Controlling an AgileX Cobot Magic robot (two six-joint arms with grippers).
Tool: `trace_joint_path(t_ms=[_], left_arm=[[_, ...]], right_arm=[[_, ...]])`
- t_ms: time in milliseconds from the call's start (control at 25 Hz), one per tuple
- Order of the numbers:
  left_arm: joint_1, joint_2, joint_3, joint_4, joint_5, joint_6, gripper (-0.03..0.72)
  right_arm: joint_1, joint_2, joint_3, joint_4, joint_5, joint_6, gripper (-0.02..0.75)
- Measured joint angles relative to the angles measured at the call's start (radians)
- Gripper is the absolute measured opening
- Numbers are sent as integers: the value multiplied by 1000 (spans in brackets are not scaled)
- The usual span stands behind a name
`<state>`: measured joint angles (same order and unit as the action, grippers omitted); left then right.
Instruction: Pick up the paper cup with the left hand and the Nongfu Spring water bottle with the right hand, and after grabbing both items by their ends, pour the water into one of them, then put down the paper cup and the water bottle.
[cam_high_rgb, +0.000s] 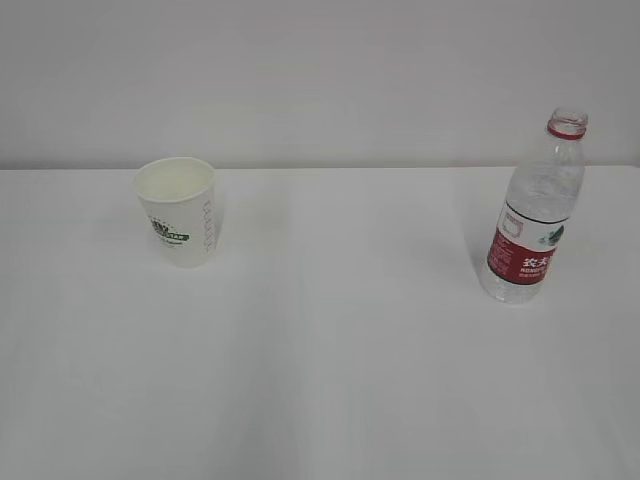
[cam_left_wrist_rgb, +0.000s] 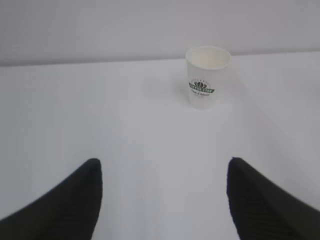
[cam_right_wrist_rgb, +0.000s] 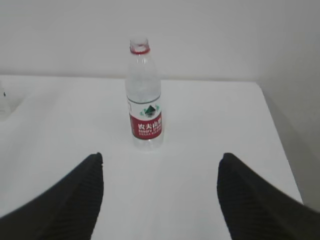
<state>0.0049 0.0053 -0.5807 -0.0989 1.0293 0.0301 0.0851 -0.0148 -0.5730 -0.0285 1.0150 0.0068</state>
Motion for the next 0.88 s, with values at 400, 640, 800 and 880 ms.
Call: trace_joint_path(t_ms=[400, 640, 800, 880], left_arm=[[0, 0, -11, 0, -180, 0, 559], [0, 0, -11, -2, -307, 0, 553], [0, 0, -11, 0, -410, 0, 552], [0, 0, -11, 4, -439, 0, 551]], right_arm=[[0, 0, -8, 4, -153, 0, 535], [0, 4, -8, 4, -271, 0, 535], [0, 6, -8, 4, -317, 0, 535], [0, 6, -8, 4, -343, 0, 535]])
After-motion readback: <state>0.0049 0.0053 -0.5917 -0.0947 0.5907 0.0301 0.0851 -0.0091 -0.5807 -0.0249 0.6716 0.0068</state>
